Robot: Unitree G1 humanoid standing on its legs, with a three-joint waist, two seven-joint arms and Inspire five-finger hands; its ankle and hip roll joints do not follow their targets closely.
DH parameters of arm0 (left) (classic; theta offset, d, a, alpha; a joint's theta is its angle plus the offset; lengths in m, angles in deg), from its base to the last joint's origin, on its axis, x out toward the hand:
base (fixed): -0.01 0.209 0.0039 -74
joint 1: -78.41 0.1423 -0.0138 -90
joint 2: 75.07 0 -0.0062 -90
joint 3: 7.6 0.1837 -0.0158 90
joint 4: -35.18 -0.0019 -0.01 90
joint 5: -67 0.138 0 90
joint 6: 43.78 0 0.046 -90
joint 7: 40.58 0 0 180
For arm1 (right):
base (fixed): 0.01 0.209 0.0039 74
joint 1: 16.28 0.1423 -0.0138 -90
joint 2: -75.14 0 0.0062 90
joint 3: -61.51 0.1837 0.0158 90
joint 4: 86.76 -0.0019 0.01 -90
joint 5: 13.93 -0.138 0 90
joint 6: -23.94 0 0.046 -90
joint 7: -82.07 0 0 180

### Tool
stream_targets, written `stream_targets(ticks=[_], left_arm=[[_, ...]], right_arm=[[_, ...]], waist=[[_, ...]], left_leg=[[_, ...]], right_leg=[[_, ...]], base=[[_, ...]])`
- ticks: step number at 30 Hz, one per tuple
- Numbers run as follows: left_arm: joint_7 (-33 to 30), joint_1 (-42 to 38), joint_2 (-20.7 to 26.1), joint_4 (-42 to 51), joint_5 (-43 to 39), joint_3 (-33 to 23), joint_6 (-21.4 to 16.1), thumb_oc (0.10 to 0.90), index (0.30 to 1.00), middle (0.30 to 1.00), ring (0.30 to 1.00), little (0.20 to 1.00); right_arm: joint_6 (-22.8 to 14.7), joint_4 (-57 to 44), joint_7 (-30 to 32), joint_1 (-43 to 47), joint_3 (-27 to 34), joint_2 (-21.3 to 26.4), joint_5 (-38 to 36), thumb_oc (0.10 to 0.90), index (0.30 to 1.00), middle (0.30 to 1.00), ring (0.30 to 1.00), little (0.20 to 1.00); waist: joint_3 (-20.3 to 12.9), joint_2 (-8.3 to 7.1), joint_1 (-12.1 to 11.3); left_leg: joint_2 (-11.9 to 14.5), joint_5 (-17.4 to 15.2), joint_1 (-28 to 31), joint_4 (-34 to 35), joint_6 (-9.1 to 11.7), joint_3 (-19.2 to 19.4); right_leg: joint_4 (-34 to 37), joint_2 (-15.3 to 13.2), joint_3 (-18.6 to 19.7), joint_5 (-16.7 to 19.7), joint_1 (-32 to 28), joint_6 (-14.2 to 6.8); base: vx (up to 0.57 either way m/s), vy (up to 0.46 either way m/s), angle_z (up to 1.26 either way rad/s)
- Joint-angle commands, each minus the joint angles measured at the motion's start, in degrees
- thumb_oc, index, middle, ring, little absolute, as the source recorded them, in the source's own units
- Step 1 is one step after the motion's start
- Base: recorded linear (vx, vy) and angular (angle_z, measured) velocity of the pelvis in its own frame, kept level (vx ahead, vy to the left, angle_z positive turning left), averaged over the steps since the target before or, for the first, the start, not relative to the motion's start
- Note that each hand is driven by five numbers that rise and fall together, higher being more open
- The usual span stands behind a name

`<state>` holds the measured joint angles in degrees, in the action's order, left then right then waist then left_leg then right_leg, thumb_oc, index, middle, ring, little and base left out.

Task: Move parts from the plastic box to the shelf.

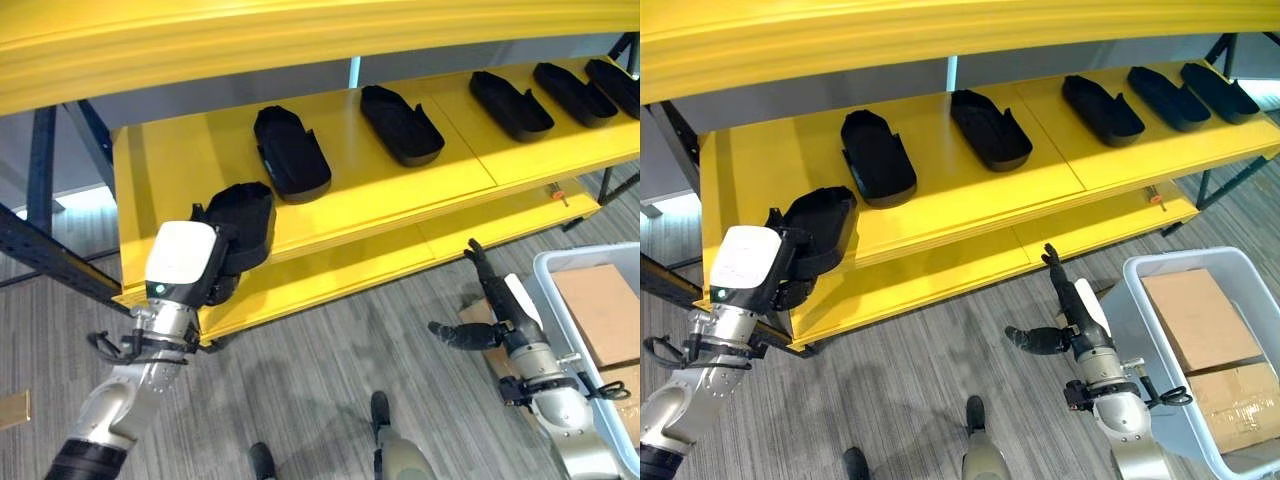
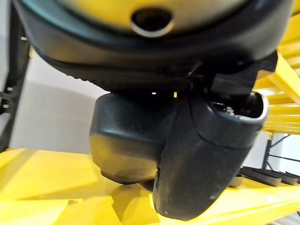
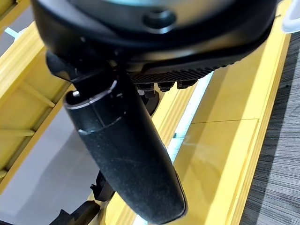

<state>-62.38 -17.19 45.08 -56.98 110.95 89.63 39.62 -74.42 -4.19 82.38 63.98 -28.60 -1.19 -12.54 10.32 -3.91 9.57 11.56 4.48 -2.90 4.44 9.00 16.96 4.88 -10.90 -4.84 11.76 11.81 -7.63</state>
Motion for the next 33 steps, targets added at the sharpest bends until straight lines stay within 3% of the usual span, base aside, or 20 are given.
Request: stream_targets(ticks=[1,9,11,19,33], left_arm=[[-0.6,-6.3,2.8,0.2,2.3,-3.7,0.3,0.400,0.300,0.300,0.300,0.300],[1.1,-7.6,4.0,-4.7,3.2,-3.1,1.8,0.400,0.300,0.300,0.300,0.300],[2.0,-7.4,4.4,-7.5,3.8,-3.8,3.7,0.400,0.300,0.300,0.300,0.300],[2.6,-5.4,3.8,-7.9,4.0,-5.6,4.6,0.400,0.300,0.300,0.300,0.300],[4.0,-1.5,-1.6,-8.4,1.9,-9.7,7.9,0.400,0.300,0.300,0.300,0.300]], right_arm=[[-4.3,-3.5,0.2,6.5,3.1,3.5,-2.8,0.900,1.000,1.000,1.000,1.000],[-3.6,-3.1,-1.0,8.9,1.9,4.2,-3.3,0.900,1.000,1.000,1.000,1.000],[-3.2,-2.8,-1.3,9.4,1.5,4.3,-3.5,0.900,1.000,1.000,1.000,1.000],[-2.5,-3.4,-2.3,9.0,1.5,4.2,-3.6,0.900,1.000,1.000,1.000,1.000],[-1.1,-3.9,-2.9,9.5,1.5,3.9,-3.0,0.900,1.000,1.000,1.000,1.000]], waist=[[1.1,0.51,0.5],[3.4,0.53,0.4],[4.4,0.24,0.2],[5.7,-0.36,-0.1],[7.8,-1.22,-1.3]], left_leg=[[4.6,-0.4,0.5,-2.6,1.0,-0.6],[4.6,-0.4,-1.4,-3.6,1.0,-0.9],[4.5,-0.7,-2.4,-4.3,0.8,-1.1],[4.2,-1.2,-3.9,-5.7,0.6,-1.8],[4.1,-1.7,-6.6,-7.6,0.7,-3.2]], right_leg=[[-5.6,-6.0,-2.4,-5.9,-2.2,-5.1],[-6.3,-6.0,-1.9,-5.6,-0.1,-5.0],[-6.4,-6.2,-1.7,-5.2,0.7,-4.9],[-6.7,-6.6,-1.7,-5.2,1.3,-4.8],[-6.9,-7.3,-2.5,-4.9,1.7,-4.5]], base=[[-0.02,-0.006,-0.08],[-0.01,-0.002,-0.01],[0.00,0.000,0.00],[0.00,0.000,0.00],[-0.01,-0.002,0.02]])
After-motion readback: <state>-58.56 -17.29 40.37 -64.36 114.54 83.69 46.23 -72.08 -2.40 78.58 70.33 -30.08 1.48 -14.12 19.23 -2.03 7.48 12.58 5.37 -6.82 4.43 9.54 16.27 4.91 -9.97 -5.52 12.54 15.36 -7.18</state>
